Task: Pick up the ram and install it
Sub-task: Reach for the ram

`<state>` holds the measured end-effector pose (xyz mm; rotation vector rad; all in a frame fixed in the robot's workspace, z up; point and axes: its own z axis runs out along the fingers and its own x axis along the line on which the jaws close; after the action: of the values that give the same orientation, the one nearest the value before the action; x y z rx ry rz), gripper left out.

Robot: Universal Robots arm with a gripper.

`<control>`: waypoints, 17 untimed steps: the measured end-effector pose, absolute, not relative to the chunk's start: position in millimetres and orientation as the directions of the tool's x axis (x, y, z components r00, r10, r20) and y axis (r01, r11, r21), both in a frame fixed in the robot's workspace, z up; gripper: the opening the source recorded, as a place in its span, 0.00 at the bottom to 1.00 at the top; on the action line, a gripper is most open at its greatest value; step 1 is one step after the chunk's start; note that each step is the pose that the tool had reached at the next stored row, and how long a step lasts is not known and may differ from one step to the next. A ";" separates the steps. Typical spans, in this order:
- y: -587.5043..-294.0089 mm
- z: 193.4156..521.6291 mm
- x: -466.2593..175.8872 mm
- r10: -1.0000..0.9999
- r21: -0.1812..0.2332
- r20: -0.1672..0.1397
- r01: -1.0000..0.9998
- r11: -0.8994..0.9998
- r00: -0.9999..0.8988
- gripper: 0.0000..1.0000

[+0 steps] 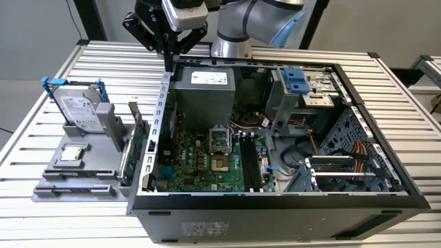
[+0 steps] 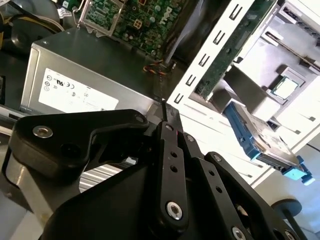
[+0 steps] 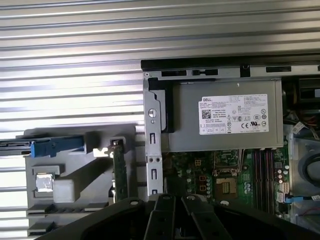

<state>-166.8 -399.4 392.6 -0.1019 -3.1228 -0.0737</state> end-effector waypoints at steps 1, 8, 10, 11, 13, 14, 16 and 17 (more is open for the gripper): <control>-399.4 392.6 -168.1 0.064 0.047 0.018 0.065 0.997 -0.998 0.00; -399.4 392.6 -177.4 0.063 0.047 0.018 0.064 0.997 -0.998 0.00; -399.4 392.6 -179.9 0.062 0.047 0.018 0.063 0.997 -0.998 0.00; -399.4 392.6 -181.2 0.062 0.047 0.018 0.063 0.997 -0.998 0.00; -399.4 392.6 -183.7 0.062 0.047 0.018 0.063 0.997 -0.998 0.00; -399.4 392.6 -185.0 0.062 0.047 0.018 0.062 0.997 -0.998 0.00; -399.4 392.6 -187.8 0.061 0.047 0.018 0.062 0.997 -0.998 0.00; -399.4 392.6 -189.3 0.061 0.047 0.018 0.062 0.997 -0.998 0.00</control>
<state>-189.3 -399.4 392.6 -0.0968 -3.1230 -0.0737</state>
